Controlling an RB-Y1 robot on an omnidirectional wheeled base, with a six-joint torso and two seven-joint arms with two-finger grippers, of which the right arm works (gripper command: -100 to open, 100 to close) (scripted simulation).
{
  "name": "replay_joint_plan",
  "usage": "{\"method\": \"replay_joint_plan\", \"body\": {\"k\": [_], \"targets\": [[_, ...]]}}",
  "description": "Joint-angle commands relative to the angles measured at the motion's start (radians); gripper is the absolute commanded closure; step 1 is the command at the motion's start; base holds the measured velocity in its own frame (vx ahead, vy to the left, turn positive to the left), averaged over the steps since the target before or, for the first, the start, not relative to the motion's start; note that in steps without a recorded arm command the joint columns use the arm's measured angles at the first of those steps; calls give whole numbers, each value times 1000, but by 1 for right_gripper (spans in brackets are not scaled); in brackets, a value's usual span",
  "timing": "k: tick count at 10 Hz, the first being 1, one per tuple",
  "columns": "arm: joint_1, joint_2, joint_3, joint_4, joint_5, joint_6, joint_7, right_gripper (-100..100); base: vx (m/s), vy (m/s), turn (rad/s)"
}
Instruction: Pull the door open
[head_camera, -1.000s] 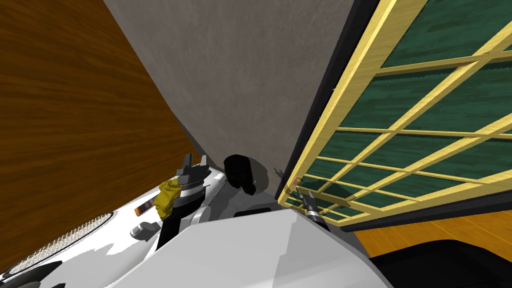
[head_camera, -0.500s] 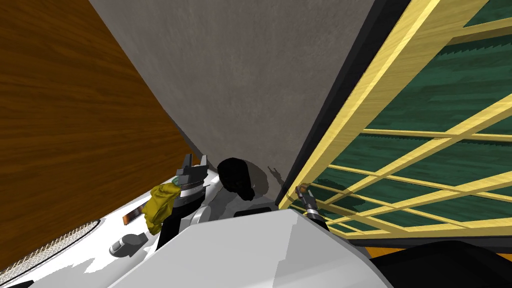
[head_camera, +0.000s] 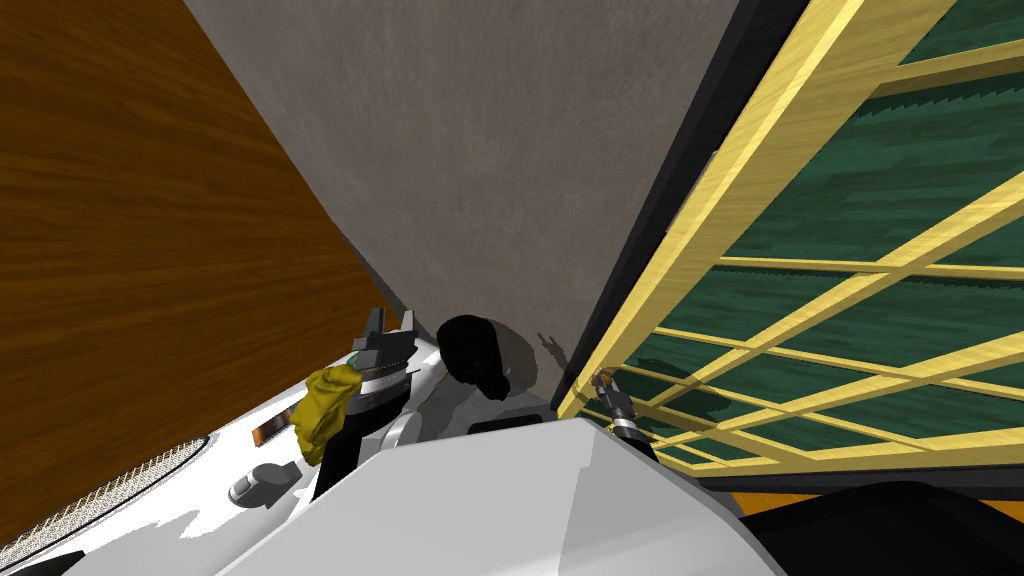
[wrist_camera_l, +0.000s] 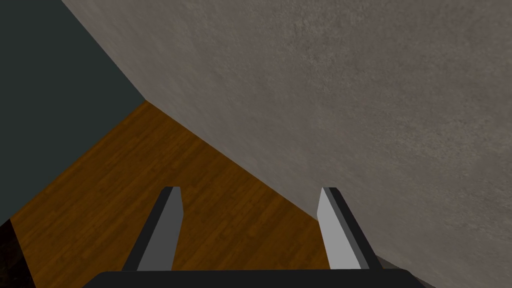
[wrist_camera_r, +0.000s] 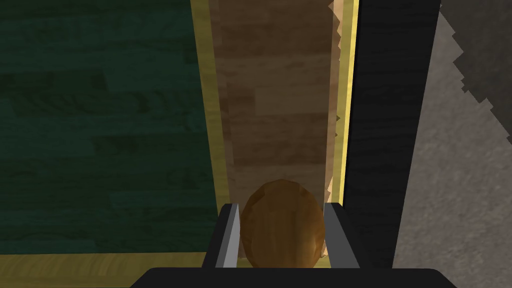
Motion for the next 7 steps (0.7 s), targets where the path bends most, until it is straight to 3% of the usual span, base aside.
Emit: {"method": "replay_joint_plan", "body": {"k": [1, 7], "targets": [[0, 0, -1, -1, -1, -2, 0, 100, 0, 0, 0], [-12, -5, 25, 7, -31, 3, -155, 100, -21, -7, 12]]}}
